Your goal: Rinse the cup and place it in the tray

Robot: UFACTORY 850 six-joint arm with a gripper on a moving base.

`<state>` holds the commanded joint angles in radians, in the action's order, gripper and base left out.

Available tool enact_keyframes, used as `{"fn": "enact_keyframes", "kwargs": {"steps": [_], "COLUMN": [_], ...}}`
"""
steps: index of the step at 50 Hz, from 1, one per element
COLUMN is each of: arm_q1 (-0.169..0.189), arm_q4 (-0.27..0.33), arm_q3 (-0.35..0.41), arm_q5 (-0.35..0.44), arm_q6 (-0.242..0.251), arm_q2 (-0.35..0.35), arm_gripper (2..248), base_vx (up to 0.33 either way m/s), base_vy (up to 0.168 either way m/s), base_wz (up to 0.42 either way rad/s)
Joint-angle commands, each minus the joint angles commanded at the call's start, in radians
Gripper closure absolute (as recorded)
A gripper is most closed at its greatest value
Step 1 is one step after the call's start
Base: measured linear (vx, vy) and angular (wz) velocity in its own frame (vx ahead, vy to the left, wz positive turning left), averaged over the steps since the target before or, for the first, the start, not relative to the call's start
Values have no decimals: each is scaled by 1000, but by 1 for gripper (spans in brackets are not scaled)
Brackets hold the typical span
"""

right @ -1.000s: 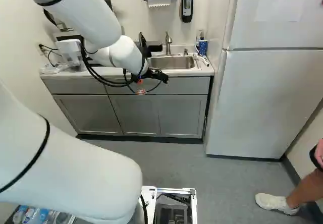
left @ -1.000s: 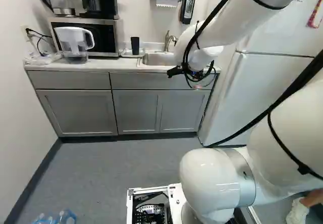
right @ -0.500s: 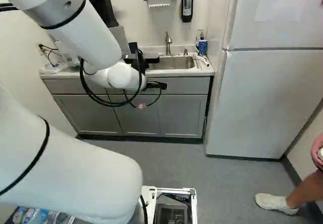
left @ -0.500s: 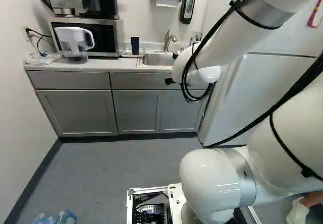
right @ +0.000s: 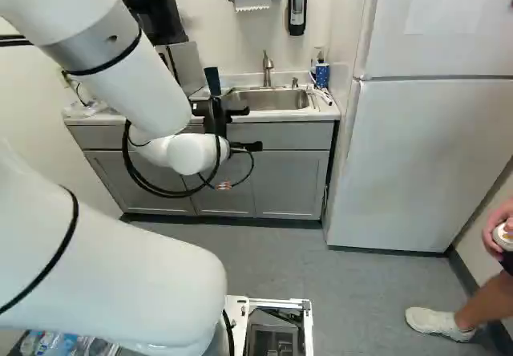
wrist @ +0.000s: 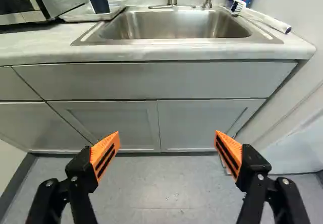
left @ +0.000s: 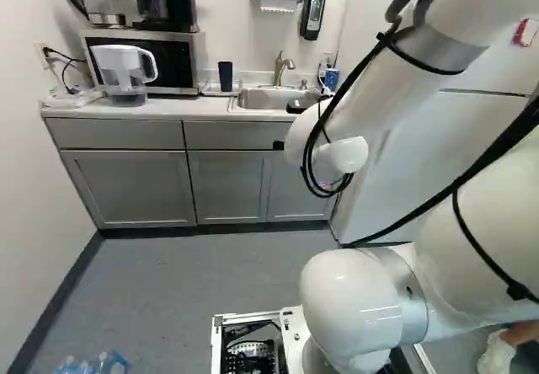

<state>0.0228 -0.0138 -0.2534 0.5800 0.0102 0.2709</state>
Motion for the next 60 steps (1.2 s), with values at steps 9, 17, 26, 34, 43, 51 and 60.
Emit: {"fn": "enact_keyframes", "kwargs": {"steps": [9, 17, 26, 34, 43, 51, 60], "arm_q1": [-5, -10, -14, -16, -19, -21, -22], "arm_q4": [3, 6, 8, 10, 12, 13, 13], "arm_q3": [40, 70, 99, 120, 139, 152, 162], "arm_q5": [70, 123, 175, 211, 245, 268, 285], "arm_q6": [-2, -4, -6, -7, -9, -9, -10], "arm_q2": [2, 4, 5, 6, 7, 8, 8], "arm_gripper": [3, 3, 3, 3, 3, 3, 3], "base_vx": [0, 0, 0, 0, 0, 0, 0], "base_vy": [0, 0, 0, 0, 0, 0, 0], "base_wz": [0, 0, 0, 0, 0, 0, 0]}}
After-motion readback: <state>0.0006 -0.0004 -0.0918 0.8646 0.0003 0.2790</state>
